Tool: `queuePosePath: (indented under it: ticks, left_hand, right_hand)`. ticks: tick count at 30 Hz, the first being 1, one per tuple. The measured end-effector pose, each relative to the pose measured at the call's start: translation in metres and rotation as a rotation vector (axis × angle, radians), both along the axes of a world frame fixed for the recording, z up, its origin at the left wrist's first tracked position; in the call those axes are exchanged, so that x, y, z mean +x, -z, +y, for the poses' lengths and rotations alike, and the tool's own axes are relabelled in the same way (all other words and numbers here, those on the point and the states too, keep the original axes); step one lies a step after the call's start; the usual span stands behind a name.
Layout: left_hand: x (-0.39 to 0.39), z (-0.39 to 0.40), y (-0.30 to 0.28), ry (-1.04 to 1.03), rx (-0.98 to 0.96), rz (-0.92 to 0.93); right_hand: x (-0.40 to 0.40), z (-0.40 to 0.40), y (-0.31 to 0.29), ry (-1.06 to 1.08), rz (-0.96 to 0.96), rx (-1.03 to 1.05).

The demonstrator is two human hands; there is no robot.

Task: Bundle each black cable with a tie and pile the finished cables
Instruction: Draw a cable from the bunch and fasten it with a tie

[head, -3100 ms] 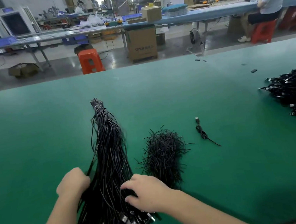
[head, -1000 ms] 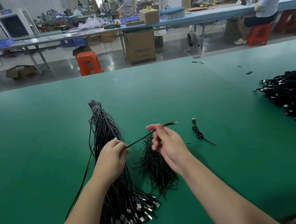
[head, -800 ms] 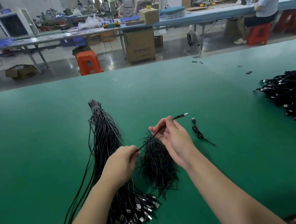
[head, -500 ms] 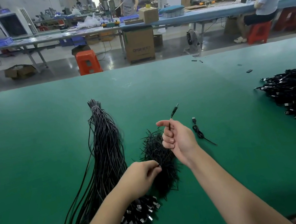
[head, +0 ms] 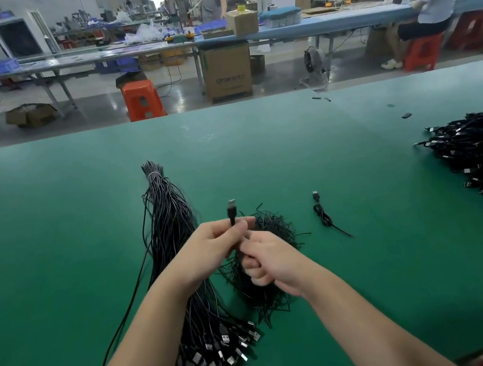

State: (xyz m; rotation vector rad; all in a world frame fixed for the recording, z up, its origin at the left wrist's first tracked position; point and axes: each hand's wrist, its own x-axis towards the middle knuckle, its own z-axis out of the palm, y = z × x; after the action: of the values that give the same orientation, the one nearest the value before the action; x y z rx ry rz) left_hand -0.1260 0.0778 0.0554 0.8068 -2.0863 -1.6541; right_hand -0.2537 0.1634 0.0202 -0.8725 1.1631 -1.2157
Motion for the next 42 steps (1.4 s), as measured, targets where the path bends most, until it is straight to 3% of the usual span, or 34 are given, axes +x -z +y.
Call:
queuePosePath:
  ticks: [4,9,13,16,21,25,29,31,36,39,42]
  left_hand:
    - [-0.002,-0.002,0.004,-0.109,0.136,0.126]
    - [0.015,-0.038,-0.01,-0.417,0.604,0.633]
    - [0.043,-0.072,-0.023,-0.589,0.713,0.887]
    - [0.058,-0.084,-0.026,-0.628,0.761,0.966]
    - [0.053,-0.08,-0.019,-0.547,0.74,0.871]
    - [0.031,-0.055,-0.005,-0.353,0.478,0.543]
    - [0.011,-0.021,0.011,-0.159,0.227,0.32]
    - [0.004,-0.009,0.015,-0.144,0.175,0.256]
    - [0.001,0.0,0.014,-0.1,0.249,0.214]
    - [0.002,-0.002,0.016,-0.083,0.171,0.206]
    - [-0.004,-0.003,0.016,-0.159,0.198,0.358]
  right_hand:
    - [0.008,0.004,0.001,-0.033,0.026,-0.007]
    - [0.002,0.021,0.007,-0.107,0.225,-0.042]
    - [-0.011,0.033,0.011,-0.087,0.271,-0.053]
    - [-0.018,0.037,0.015,-0.077,0.279,-0.049]
    - [-0.02,0.038,0.019,-0.211,0.274,0.065]
    - [-0.008,0.029,0.015,-0.24,0.204,0.06]
    - [0.009,0.009,-0.004,-0.128,-0.062,0.051]
    - [0.011,0.003,-0.013,-0.081,-0.056,0.039]
    - [0.004,0.0,-0.022,-0.007,0.034,0.03]
    - [0.003,0.003,-0.021,-0.042,0.028,0.017]
    - [0.005,0.005,-0.017,-0.069,-0.056,0.029]
